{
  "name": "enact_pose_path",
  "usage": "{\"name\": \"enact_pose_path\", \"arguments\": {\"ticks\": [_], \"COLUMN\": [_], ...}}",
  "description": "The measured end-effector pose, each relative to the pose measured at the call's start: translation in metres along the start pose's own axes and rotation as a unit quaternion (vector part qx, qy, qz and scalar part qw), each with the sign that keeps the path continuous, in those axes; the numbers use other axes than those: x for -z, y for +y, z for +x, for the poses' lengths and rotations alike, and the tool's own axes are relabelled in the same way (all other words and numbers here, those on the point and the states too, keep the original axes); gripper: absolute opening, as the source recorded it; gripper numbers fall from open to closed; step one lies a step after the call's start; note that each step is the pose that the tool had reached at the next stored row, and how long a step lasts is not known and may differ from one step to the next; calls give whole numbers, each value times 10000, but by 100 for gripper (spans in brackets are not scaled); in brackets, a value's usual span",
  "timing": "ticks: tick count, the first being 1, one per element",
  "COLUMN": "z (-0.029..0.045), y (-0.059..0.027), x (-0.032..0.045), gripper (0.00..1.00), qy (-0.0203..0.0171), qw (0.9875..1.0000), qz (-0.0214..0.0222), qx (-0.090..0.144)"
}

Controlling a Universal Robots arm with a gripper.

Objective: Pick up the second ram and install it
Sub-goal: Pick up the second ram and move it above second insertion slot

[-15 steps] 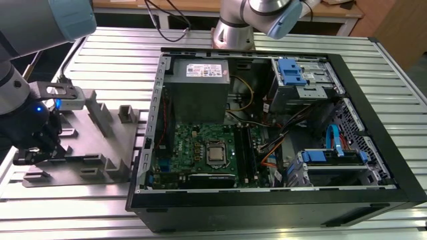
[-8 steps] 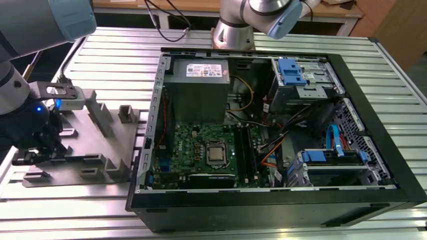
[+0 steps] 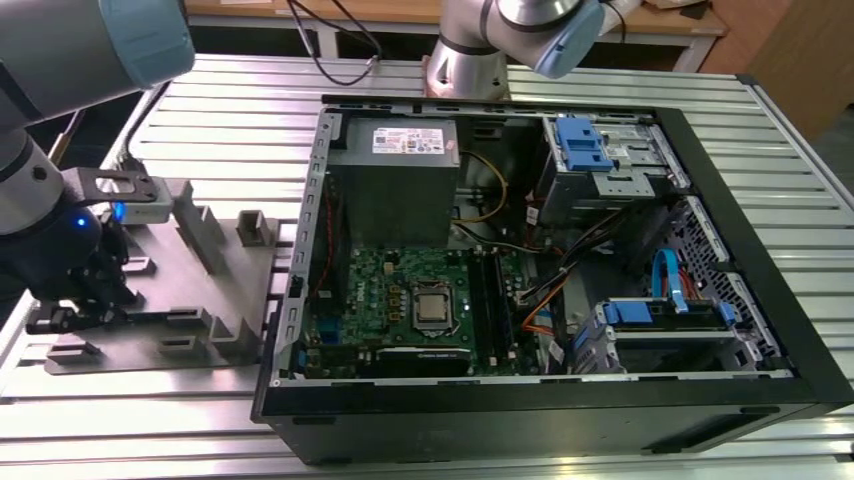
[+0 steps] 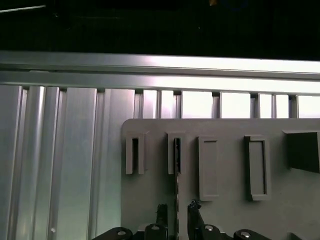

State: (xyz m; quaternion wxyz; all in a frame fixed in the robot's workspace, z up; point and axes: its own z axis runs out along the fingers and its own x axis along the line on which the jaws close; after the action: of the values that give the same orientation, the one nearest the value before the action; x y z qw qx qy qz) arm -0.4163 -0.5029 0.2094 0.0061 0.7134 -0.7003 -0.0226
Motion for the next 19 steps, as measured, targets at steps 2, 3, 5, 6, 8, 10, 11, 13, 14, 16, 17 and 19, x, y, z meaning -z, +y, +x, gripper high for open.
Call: {"name": "enact_pose_path", "arguments": {"ticks": [2, 3, 5, 6, 8, 10, 11, 13, 14, 16, 17, 19], "z": [1, 1, 1, 1, 2, 2, 3, 3, 2, 3, 3, 3], "y": [-1, -2, -1, -2, -2, -3, -3, -3, -3, -3, -3, -3], "x": [-31, -43, -55, -62, -81, -99, -105, -107, -108, -111, -112, -114], "gripper": [27, 27, 27, 27, 27, 27, 27, 27, 27, 27, 27, 26], "qy": [1, 1, 2, 1, 1, 3, 3, 4, 3, 3, 3, 3], "qw": [10000, 10000, 10000, 10000, 10000, 10000, 10000, 10000, 10000, 10000, 10000, 10000], "qz": [0, 0, -1, 0, 0, -1, -1, -2, -2, -1, -1, -1], "qx": [14, 19, 25, 29, 39, 49, 53, 54, 54, 54, 54, 54]}}
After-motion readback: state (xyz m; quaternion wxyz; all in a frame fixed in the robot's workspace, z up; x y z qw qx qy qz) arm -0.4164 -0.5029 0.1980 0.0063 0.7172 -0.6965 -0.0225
